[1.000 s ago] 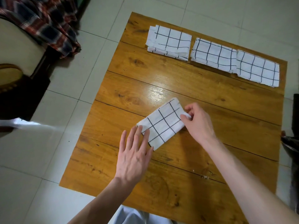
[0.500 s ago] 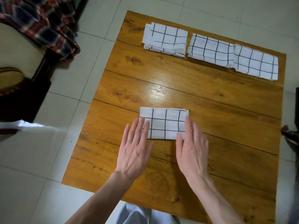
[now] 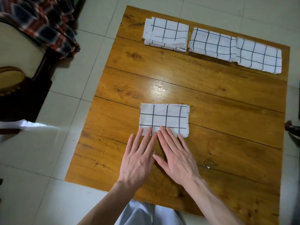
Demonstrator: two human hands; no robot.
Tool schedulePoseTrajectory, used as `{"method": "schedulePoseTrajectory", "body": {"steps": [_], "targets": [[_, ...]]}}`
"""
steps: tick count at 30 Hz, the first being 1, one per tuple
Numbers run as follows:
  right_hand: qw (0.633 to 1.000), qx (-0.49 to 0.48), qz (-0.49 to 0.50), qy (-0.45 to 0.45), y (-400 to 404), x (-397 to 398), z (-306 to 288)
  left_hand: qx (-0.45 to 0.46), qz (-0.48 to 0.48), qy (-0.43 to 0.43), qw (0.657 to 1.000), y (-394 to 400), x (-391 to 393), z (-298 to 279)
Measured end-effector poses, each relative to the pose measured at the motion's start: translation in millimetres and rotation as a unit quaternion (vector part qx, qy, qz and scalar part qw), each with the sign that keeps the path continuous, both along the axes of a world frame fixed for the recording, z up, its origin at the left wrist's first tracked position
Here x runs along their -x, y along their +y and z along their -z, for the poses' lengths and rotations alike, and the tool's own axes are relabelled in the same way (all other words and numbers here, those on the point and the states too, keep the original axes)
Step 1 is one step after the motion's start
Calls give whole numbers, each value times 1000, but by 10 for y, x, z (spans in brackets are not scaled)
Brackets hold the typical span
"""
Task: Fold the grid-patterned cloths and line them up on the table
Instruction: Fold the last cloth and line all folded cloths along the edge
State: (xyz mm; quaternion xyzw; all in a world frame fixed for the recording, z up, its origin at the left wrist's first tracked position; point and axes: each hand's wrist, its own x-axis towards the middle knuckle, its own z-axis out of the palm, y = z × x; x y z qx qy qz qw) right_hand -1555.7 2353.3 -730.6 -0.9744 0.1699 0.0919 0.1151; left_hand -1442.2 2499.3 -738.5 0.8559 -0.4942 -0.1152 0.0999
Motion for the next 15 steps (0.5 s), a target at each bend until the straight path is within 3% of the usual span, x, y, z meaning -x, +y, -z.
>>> {"method": "schedulePoseTrajectory", "body": {"steps": [6,11,15], "targets": [[1000,8,-13,19,-206,137,-14,-11,0,3,1000,15,-15,-16],[994,1,104,26,-492,321,-40,-25,0,9,1000,7,-14,-51],[994,1,107,26,-482,310,-36,-36,3,12,999,6,-12,-69]]}}
